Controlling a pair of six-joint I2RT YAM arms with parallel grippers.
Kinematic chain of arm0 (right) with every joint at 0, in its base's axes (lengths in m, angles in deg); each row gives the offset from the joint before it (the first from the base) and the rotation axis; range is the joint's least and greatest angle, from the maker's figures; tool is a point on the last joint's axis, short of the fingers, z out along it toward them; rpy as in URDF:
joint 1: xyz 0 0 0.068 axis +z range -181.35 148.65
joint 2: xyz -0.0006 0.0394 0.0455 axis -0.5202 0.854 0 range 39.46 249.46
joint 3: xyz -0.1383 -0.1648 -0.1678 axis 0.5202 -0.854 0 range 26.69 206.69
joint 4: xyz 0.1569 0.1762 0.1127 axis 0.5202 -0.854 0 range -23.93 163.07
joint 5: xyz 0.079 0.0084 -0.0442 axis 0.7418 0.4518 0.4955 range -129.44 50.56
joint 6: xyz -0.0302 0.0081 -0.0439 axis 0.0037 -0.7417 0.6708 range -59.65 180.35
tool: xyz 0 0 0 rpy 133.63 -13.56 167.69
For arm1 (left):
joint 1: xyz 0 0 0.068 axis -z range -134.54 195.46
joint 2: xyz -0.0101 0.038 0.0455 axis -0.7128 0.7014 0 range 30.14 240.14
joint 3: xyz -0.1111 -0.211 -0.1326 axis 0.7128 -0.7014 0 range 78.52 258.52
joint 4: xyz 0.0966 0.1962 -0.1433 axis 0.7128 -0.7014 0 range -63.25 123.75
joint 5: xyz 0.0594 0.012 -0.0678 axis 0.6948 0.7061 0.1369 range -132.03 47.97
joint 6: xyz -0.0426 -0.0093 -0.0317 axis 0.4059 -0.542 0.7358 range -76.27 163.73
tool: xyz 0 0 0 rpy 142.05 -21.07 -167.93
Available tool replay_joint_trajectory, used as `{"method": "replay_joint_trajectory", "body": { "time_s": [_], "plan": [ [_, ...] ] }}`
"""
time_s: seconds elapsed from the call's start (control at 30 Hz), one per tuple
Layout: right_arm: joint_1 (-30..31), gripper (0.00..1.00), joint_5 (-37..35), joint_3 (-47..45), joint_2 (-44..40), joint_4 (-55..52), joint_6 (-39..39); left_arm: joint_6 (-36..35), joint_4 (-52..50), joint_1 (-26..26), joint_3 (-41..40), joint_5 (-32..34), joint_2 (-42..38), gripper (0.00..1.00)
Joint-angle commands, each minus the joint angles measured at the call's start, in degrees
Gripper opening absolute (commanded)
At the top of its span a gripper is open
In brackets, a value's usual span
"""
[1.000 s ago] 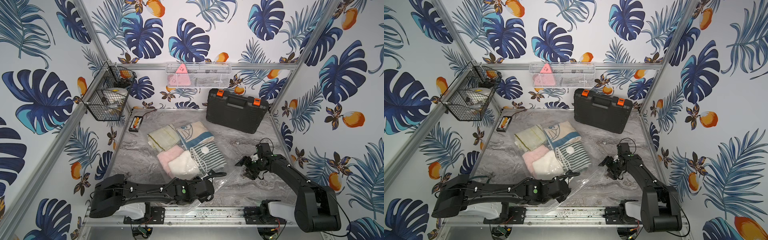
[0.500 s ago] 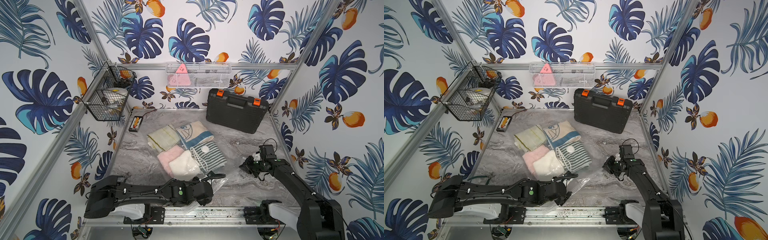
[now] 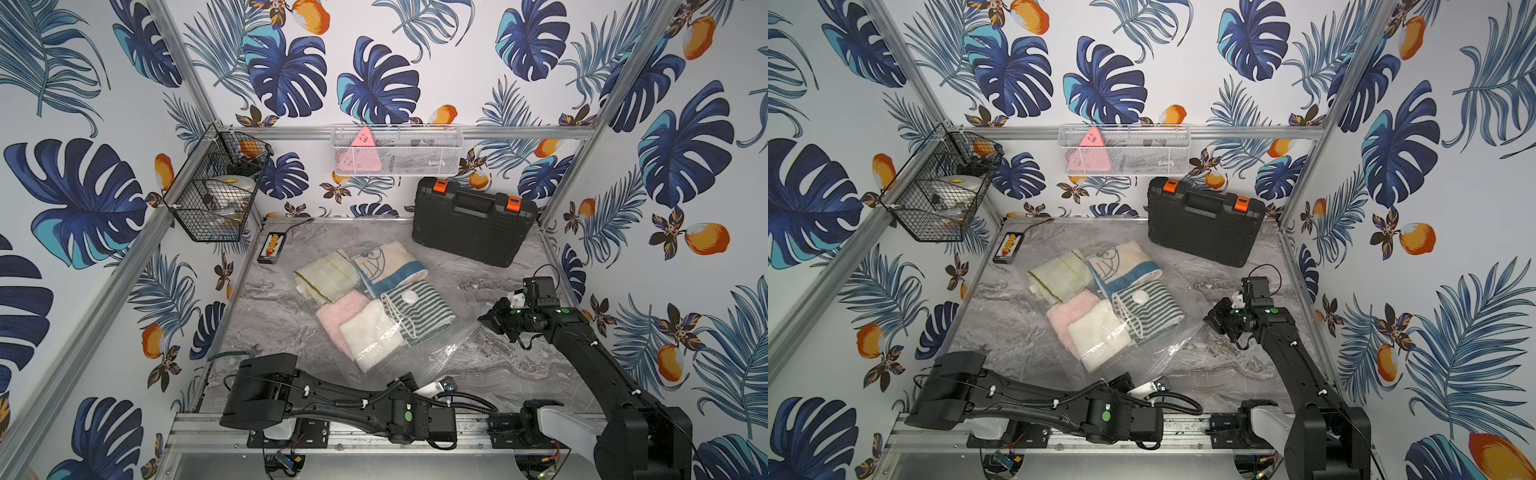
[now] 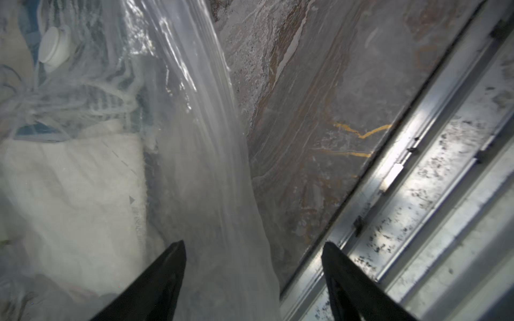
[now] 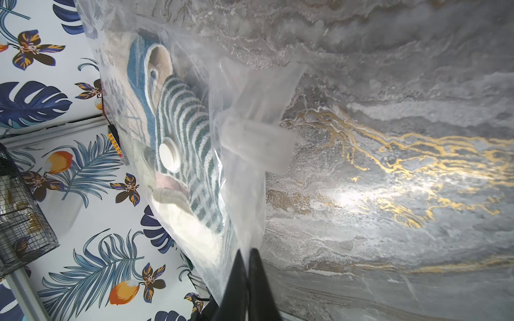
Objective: Place the folded towel into the vacuum bag
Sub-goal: Close the vacuum bag at the center of the board.
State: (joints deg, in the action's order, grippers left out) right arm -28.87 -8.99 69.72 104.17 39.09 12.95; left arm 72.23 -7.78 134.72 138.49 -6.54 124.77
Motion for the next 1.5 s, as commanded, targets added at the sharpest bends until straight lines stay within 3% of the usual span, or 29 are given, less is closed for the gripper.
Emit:
{"method": "replay_joint_trajectory", "body": {
  "time_s": [0.0,0.07,0.17,0.2,0.33,0.5,0.63,0.97,1.1,1.27,1.47],
  "plan": [
    [-0.02,0.00,1.60,2.31,0.73,0.53,-1.42,4.55,-10.12,0.07,1.15,11.75,2.26,0.70],
    [-0.04,0.00,2.38,4.83,1.60,0.90,-2.27,4.31,-11.08,-0.33,0.61,14.68,0.78,0.53],
    [-0.02,0.00,4.07,10.74,3.57,1.41,-3.56,-1.00,-10.42,-2.28,0.97,16.33,-7.55,0.04],
    [-0.02,0.00,4.70,13.55,4.53,1.00,-3.58,-3.74,-10.06,-3.39,1.95,16.55,-11.50,0.00],
    [-0.07,0.00,6.44,27.01,6.91,-2.39,-3.05,-16.16,-9.45,-13.16,9.62,9.23,-24.05,0.00],
    [-0.03,0.00,6.20,35.04,6.06,-5.80,-2.84,-21.55,-14.79,-18.84,19.98,3.16,-27.31,0.00],
    [-0.01,0.00,5.53,29.46,3.47,-6.31,-2.26,-17.86,-11.55,-19.12,14.75,-6.03,-27.96,0.00],
    [-0.11,0.00,1.61,18.76,1.52,-7.99,1.97,-10.19,-4.12,-21.49,1.63,-14.93,-29.30,0.00],
    [-0.11,0.00,-0.77,17.02,0.78,-10.30,4.70,-6.72,-2.27,-26.06,-3.00,-16.52,-27.83,0.00],
    [1.33,0.00,1.52,9.68,-2.72,-9.15,3.18,-3.38,-6.09,-32.54,-4.41,-14.13,-28.63,0.00],
    [12.17,0.00,-2.86,6.85,-4.07,-5.63,-3.14,-6.05,-9.69,-41.33,-3.30,-15.12,-28.67,0.00]
  ]
}}
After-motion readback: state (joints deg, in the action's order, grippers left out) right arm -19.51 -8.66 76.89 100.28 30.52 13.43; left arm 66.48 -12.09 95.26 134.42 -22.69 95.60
